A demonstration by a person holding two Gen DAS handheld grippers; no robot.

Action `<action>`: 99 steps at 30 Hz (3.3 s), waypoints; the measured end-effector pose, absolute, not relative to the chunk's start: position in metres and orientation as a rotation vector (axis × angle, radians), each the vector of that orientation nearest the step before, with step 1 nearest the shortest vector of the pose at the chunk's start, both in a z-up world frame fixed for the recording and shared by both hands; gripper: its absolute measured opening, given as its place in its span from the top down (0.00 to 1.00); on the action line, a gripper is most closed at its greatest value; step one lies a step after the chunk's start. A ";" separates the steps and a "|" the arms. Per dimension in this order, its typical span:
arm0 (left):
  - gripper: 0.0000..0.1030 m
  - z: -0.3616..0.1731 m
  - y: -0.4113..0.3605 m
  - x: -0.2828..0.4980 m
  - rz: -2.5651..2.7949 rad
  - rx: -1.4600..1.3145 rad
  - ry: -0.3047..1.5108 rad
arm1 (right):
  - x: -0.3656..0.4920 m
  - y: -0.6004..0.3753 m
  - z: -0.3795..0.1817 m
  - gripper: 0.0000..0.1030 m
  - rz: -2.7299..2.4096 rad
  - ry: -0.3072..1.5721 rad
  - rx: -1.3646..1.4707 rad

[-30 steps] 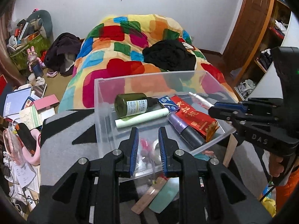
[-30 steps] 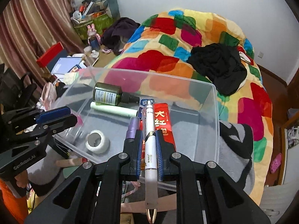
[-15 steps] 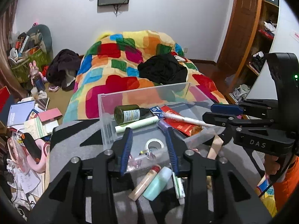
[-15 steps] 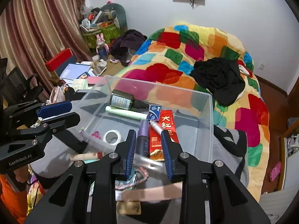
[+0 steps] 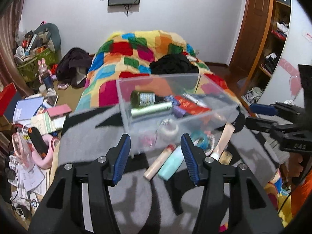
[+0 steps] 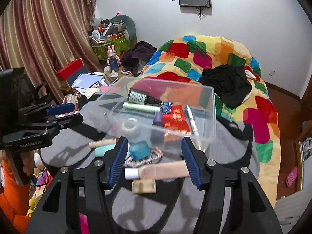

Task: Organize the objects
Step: 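Grasp the red-capped beige tube with left gripper while right gripper grasps the yellow soap bar, then carry the beige tube and soap bar over the clear box and release them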

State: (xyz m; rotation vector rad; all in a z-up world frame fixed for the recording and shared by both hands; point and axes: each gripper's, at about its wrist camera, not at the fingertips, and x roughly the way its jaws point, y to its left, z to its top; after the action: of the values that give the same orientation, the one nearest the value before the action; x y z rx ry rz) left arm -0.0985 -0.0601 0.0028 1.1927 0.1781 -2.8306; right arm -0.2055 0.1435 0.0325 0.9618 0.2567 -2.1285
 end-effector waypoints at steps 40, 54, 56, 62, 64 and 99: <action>0.84 -0.069 -0.050 -0.057 -2.718 1.443 0.097 | -0.155 0.163 -0.045 0.64 -2.100 0.303 1.092; 0.86 -0.062 -0.054 -0.070 -2.730 1.314 0.170 | -0.175 0.163 -0.008 0.64 -2.174 0.184 1.000; 0.86 -0.052 -0.056 -0.068 -2.749 1.277 0.194 | -0.180 0.161 -0.002 0.64 -2.187 0.174 0.985; 0.86 -0.015 -0.058 -0.070 -2.823 1.152 0.243 | -0.198 0.158 0.013 0.64 -2.222 0.131 0.952; 0.86 -0.005 -0.060 -0.077 -2.835 1.122 0.249 | -0.206 0.155 0.018 0.64 -2.233 0.118 0.941; 0.86 -0.023 -0.074 -0.194 -2.752 1.398 0.290 | -0.277 0.067 -0.013 0.64 -2.181 0.223 1.119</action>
State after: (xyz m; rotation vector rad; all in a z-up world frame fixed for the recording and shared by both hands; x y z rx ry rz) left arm -0.1944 -0.0745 -0.0235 1.3985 0.2905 -2.7520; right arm -0.2771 0.0670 -0.0132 1.1193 0.2229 -2.1812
